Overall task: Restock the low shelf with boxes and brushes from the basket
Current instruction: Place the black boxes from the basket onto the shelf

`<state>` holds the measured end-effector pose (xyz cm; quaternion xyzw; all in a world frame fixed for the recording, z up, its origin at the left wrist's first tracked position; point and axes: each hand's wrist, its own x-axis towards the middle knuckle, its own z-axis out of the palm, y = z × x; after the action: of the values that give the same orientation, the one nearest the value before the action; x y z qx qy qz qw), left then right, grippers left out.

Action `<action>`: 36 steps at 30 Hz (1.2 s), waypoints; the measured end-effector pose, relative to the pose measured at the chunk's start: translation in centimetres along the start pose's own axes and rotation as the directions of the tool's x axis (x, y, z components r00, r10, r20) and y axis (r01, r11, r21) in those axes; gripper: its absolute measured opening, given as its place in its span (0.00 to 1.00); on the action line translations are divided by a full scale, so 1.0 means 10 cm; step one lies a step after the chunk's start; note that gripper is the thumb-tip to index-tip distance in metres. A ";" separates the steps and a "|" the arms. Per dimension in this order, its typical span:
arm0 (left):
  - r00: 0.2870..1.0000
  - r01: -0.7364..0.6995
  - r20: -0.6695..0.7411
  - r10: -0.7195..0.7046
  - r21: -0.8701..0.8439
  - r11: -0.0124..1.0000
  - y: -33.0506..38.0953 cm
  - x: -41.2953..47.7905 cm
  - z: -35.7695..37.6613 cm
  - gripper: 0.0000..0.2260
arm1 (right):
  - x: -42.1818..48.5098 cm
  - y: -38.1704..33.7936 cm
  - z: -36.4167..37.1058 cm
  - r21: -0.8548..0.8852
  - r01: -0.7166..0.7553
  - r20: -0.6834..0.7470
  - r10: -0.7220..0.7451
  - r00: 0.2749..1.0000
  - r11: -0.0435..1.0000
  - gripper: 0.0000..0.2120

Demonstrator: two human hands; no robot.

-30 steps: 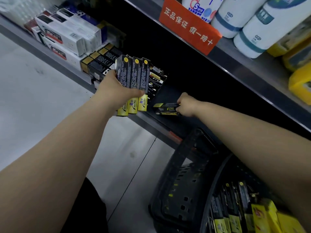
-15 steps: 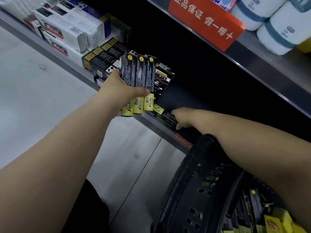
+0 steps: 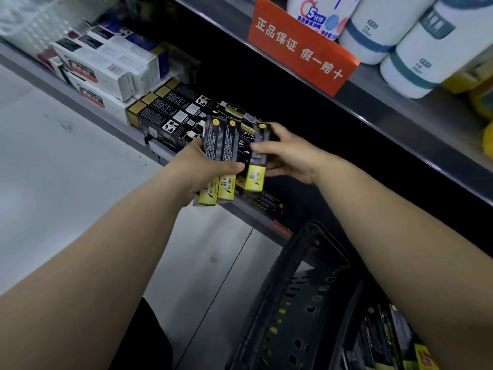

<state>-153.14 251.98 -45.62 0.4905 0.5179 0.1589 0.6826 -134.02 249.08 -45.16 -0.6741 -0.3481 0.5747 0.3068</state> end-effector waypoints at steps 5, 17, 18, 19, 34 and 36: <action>0.991 -0.052 -0.122 0.053 0.004 0.999 -0.01 0.03 -0.04 0.30 | 0.04 0.18 -0.55 0.021 -0.186 -0.311 0.183 0.933 0.982 0.11; 0.988 -0.092 -0.124 0.096 0.040 0.995 -0.01 0.07 0.01 0.29 | 0.44 0.54 -0.23 -0.639 -0.454 -0.316 0.326 0.891 0.621 0.28; 0.988 -0.094 -0.122 0.098 0.038 0.995 -0.01 0.07 0.01 0.29 | 0.42 0.55 -0.22 -0.733 -0.440 -0.274 0.367 0.889 0.519 0.33; 0.988 -0.096 -0.120 0.100 0.038 0.995 -0.01 0.07 0.01 0.29 | 0.40 0.55 -0.21 -0.807 -0.410 -0.242 0.396 0.886 0.425 0.37; 0.993 -0.094 -0.067 0.096 0.037 0.995 -0.02 0.08 0.03 0.31 | 0.37 0.60 -0.07 -0.956 -0.145 -0.055 0.332 0.942 0.255 0.40; 0.997 -0.058 -0.044 0.058 0.004 0.998 -0.01 0.08 0.03 0.30 | 0.34 0.51 -0.09 -0.947 -0.160 -0.073 0.295 0.953 0.280 0.42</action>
<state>-152.55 252.33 -46.20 0.5027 0.5185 0.1887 0.6655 -132.26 249.01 -51.06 -0.7330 -0.5346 0.3384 -0.2499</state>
